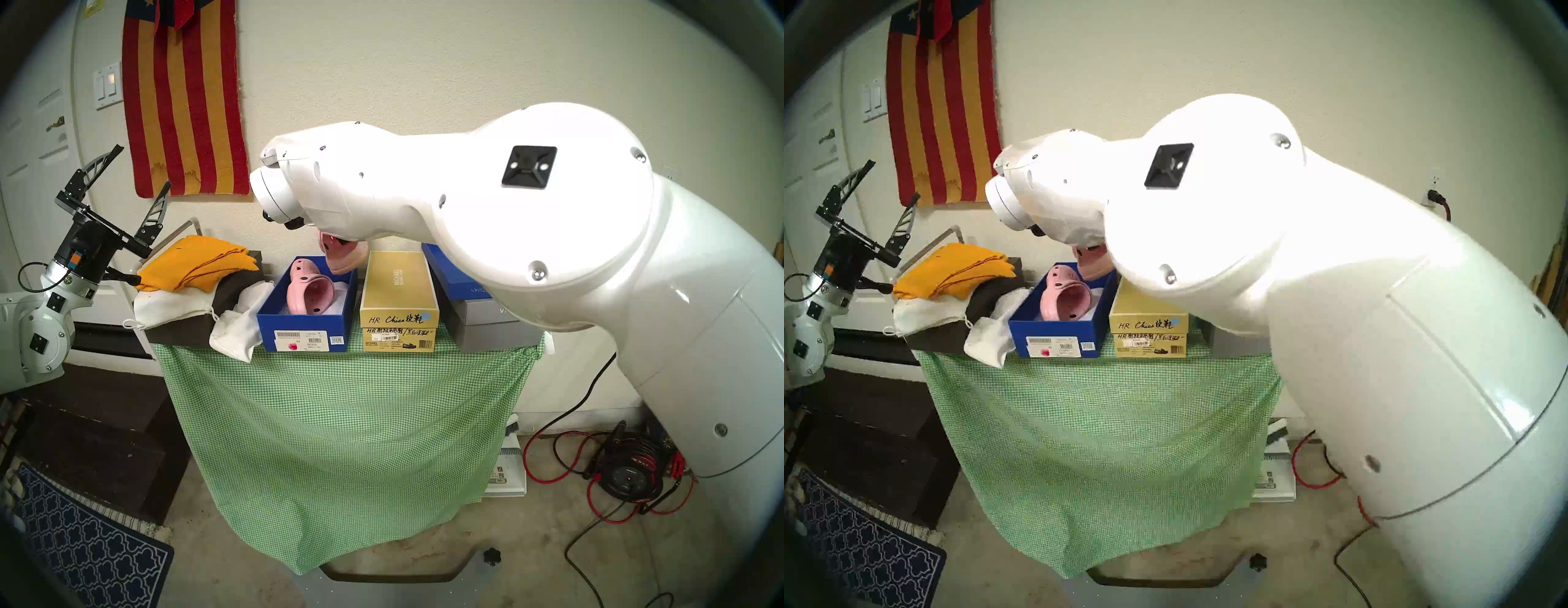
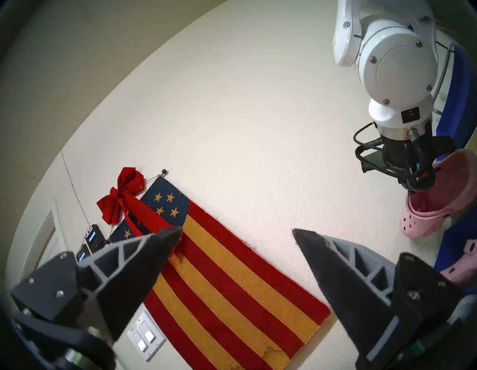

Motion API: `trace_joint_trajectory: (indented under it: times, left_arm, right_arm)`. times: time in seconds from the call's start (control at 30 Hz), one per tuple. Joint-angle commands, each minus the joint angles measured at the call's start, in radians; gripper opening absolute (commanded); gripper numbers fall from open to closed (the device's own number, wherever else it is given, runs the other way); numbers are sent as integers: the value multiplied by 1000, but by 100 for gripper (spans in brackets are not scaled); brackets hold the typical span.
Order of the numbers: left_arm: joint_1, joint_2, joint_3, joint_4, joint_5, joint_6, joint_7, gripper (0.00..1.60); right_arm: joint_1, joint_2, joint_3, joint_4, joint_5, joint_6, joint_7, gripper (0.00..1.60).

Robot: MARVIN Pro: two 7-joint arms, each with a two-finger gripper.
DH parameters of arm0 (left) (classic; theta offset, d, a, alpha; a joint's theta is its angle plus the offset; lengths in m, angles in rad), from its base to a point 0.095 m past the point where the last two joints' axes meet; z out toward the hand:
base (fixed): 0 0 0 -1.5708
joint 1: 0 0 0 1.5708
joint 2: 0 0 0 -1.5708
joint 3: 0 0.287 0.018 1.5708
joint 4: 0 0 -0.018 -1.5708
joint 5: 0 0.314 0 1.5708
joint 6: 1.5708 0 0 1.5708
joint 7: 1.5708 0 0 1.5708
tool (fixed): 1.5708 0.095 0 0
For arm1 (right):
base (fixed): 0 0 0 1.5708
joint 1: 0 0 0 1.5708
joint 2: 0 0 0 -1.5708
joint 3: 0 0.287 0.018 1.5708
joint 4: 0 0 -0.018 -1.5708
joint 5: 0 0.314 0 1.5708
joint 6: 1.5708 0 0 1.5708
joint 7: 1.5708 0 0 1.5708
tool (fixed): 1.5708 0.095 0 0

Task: Take shoe out of the box

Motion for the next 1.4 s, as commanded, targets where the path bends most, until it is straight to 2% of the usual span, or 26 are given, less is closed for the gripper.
trace_joint_trajectory:
  times: [0.0,0.2,0.3,0.33,0.37,0.4,0.43,0.47,0.57,0.67,0.73,0.83,0.97,1.13,1.37]
  left_arm:
    - [2,3,-4,4,4,-2,-3,160]
    - [1,4,-4,4,4,-2,-3,160]
    - [1,4,-4,4,4,-2,-3,160]
    - [1,4,-4,4,4,-2,-3,160]
    - [1,4,-4,4,4,-2,-3,160]
    - [1,4,-4,4,4,-2,-3,160]
    - [1,4,-4,4,4,-2,-4,160]
    - [1,4,-4,4,5,-2,-4,160]
    - [0,5,-4,4,5,-2,-4,160]
    - [0,5,-4,4,5,-2,-4,160]
    - [0,5,-3,4,5,-2,-4,160]
    - [0,5,-4,4,5,-2,-5,160]
    - [0,6,-4,5,5,-2,-5,160]
    - [-1,6,-4,4,5,-2,-5,160]
    - [-1,6,-3,4,5,-1,-5,160]
  right_arm:
    - [69,1,-33,-49,-20,63,83,0]
    - [130,37,-39,-170,-18,129,135,0]
    - [154,74,-12,-238,-2,145,131,0]
    - [153,96,24,-254,19,138,109,0]
    - [156,111,36,-277,24,151,98,6]
    - [159,124,40,-300,25,161,87,124]
    - [156,127,37,-309,22,171,78,160]
    - [162,134,37,-340,13,162,61,160]
    - [180,145,43,-406,-1,199,9,160]
    - [198,173,56,-448,-4,222,-34,160]
    - [186,191,72,-443,3,218,-64,160]
    - [147,199,80,-414,1,203,-107,160]
    - [82,175,79,-334,-7,164,-149,160]
    - [13,171,134,-243,16,118,-210,160]
    - [-81,108,152,-117,42,50,-259,160]
